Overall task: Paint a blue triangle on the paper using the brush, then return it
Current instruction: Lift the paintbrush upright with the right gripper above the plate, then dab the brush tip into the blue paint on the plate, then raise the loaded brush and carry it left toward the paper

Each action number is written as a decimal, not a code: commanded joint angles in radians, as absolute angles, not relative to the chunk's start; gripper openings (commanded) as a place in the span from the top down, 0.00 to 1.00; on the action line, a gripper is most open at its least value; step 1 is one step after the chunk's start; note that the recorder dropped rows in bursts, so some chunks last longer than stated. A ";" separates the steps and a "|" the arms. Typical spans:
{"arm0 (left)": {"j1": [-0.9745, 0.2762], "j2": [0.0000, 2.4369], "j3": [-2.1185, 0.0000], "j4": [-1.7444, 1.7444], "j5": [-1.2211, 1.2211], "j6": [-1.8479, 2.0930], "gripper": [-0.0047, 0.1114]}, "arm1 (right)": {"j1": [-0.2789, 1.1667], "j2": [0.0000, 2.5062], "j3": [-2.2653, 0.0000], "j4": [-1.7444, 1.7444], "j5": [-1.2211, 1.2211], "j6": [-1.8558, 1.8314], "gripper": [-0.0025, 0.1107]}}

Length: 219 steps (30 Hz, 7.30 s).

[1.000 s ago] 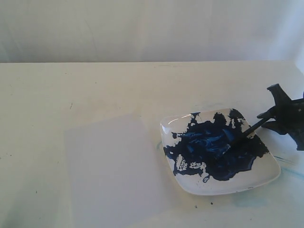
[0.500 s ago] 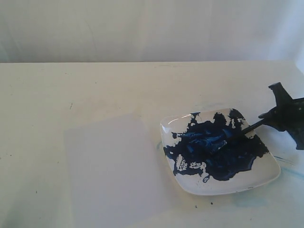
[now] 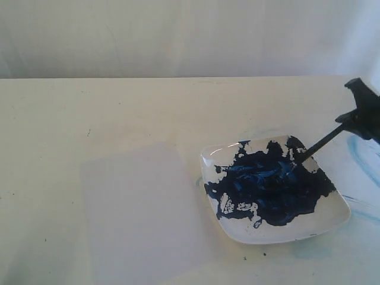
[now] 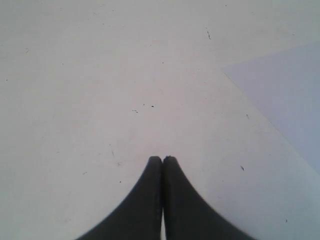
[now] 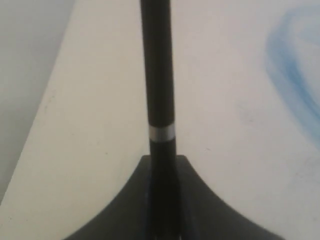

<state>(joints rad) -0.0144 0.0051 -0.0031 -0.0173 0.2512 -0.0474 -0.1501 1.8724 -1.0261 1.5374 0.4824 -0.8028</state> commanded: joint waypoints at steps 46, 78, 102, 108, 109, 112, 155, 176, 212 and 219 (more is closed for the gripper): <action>-0.012 0.000 0.000 -0.024 0.254 -0.047 0.96 | -0.069 1.256 -0.882 1.744 0.779 -1.844 0.98; -0.012 0.000 0.000 -0.024 0.254 -0.047 0.96 | 0.174 1.329 -0.812 1.683 0.786 -1.908 0.98; -0.012 0.000 0.000 -0.024 0.254 -0.047 0.96 | 0.006 1.409 -0.747 1.744 0.805 -2.096 0.98; -0.012 0.000 0.000 -0.024 0.254 -0.047 0.96 | -0.081 1.413 -0.770 1.744 0.927 -2.103 0.98; -0.012 0.000 0.000 -0.024 0.254 -0.047 0.96 | -0.081 1.418 -0.769 1.744 0.927 -2.107 0.98; -0.012 0.000 0.000 -0.024 0.254 -0.047 0.96 | -0.081 1.452 -0.771 1.744 0.955 -2.126 0.98; -0.012 0.000 0.000 -0.024 0.254 -0.047 0.96 | -0.081 1.648 -0.876 1.744 0.915 -2.131 0.98; -0.012 0.000 0.000 -0.024 0.254 -0.047 0.96 | -0.077 1.304 -0.876 1.744 0.930 -1.633 0.98; -0.012 0.000 0.000 -0.024 0.254 -0.047 0.96 | 0.494 1.316 -0.968 -0.763 -0.345 0.940 0.98; -0.012 0.000 0.000 -0.024 0.254 -0.047 0.96 | 0.488 1.340 -0.968 -0.887 -0.382 0.998 0.98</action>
